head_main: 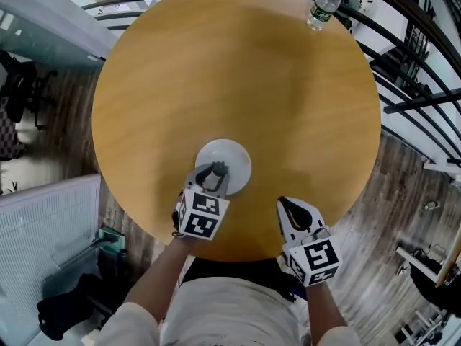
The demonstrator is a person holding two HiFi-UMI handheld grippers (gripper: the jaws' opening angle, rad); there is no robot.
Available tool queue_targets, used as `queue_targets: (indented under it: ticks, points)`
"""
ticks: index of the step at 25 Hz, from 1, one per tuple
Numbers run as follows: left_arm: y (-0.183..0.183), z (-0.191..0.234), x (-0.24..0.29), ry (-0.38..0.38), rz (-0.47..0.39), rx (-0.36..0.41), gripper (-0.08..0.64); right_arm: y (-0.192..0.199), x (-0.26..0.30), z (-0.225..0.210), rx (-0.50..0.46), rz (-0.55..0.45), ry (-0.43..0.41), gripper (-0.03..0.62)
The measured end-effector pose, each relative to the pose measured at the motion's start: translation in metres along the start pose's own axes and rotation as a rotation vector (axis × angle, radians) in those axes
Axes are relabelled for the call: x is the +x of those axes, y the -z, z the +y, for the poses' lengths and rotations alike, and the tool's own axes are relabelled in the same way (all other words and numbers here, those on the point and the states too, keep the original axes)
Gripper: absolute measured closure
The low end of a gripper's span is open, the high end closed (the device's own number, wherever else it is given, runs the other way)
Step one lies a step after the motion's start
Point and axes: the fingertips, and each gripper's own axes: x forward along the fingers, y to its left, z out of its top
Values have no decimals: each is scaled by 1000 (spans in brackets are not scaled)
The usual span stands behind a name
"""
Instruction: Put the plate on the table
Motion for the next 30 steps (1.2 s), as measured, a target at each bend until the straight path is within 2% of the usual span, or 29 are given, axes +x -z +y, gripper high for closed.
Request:
queue_targets:
  ticks: [22,30]
  points:
    - [9,0,22,16,72,42,411,6,6,-5,31,3,20,568]
    - [7,-1,13,39,47,0,367,3,4,-2,23,0,19,568]
